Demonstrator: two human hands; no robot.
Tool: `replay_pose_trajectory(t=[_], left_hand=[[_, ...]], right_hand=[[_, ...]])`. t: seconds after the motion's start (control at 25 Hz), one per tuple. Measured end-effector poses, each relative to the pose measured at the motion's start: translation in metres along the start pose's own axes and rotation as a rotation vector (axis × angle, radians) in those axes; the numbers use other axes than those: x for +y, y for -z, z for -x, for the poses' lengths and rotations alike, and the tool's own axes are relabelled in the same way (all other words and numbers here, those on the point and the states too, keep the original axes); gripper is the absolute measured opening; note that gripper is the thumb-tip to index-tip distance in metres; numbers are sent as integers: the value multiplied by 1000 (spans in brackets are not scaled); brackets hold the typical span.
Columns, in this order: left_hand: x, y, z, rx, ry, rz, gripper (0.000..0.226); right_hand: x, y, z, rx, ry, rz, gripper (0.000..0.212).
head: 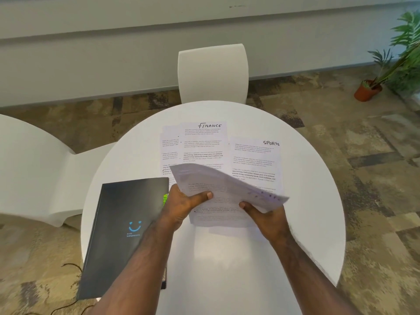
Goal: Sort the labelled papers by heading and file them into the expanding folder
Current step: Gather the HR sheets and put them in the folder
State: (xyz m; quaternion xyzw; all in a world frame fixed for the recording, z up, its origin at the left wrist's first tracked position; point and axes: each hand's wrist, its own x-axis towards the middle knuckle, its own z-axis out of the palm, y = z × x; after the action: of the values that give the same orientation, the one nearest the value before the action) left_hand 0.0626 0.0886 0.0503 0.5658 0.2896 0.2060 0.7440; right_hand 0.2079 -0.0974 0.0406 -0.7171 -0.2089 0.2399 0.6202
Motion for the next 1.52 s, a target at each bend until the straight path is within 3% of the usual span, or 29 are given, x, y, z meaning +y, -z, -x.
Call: replay_pose_trajectory(t=[0.16, 0.48, 0.68, 0.8, 0.92, 1.2, 1.32, 1.4, 1.52], left_hand=[[4, -3, -4, -10, -94, 8, 41], [-27, 6, 1, -22, 33, -78, 48], [-29, 7, -3, -61, 88, -105, 51], [-25, 5, -4, -51, 94, -111, 53], [-20, 4, -7, -60, 36, -88, 51], [-19, 0, -4, 51, 121, -58, 36], [-6, 21, -7, 33, 56, -20, 31], [-6, 49, -3, 162, 52, -136, 37], [-35, 93, 23, 549, 202, -743, 39]], right_hand=[[-10, -2, -7, 20, 49, -35, 59], [8, 3, -4, 12, -6, 45, 75], [22, 7, -9, -35, -107, 26, 38], [19, 6, -9, -19, -125, 17, 39], [17, 8, -12, -16, -95, 6, 56], [18, 2, -15, -14, -196, 36, 25], [9, 4, -26, -30, -201, 25, 14], [5, 9, -32, -33, -216, 19, 12], [11, 20, -32, -43, -287, 18, 16]])
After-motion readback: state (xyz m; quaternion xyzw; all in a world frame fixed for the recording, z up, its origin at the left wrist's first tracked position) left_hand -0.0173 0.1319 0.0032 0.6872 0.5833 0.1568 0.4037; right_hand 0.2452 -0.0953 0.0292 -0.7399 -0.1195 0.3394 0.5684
